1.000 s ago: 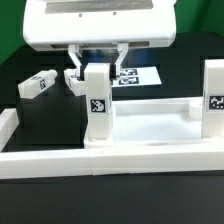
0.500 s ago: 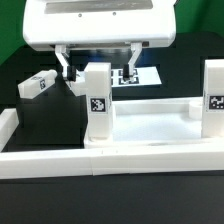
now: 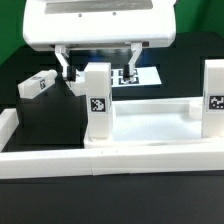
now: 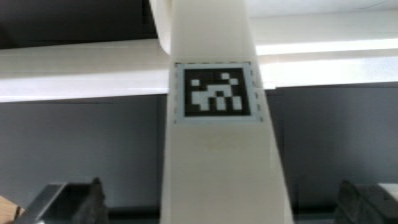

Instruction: Assemble desk

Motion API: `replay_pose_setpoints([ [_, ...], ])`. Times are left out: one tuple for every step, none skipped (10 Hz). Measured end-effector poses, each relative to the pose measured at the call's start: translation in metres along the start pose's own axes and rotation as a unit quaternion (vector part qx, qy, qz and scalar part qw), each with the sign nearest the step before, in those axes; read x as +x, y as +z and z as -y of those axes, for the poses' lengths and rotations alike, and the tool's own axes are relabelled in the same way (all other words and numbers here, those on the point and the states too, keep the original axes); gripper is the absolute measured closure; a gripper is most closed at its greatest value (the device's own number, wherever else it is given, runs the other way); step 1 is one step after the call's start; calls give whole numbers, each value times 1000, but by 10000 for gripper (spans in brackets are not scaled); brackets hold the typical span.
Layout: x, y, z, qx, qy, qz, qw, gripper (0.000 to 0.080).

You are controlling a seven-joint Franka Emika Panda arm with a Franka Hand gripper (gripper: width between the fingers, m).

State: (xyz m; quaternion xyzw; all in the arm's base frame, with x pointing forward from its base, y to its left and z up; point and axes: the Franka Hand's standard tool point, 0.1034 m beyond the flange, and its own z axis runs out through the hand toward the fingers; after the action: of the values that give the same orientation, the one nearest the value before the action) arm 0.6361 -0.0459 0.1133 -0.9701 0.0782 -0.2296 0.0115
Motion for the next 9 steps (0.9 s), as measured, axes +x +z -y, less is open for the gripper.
replay_pose_setpoints([
  [6,-6,5,12,13,15,1000,150],
  [2,-4,11,24,23,44,998,150],
  [4,-2,9,31,29,84,996,150],
  [6,2,7,30,24,108,993,150],
  [2,6,1,29,17,134,990,150],
  [1,6,-7,26,11,157,987,150],
  [6,5,-12,21,12,149,988,150],
  [7,5,-13,21,12,148,989,150],
  [6,5,-12,22,14,149,988,160],
])
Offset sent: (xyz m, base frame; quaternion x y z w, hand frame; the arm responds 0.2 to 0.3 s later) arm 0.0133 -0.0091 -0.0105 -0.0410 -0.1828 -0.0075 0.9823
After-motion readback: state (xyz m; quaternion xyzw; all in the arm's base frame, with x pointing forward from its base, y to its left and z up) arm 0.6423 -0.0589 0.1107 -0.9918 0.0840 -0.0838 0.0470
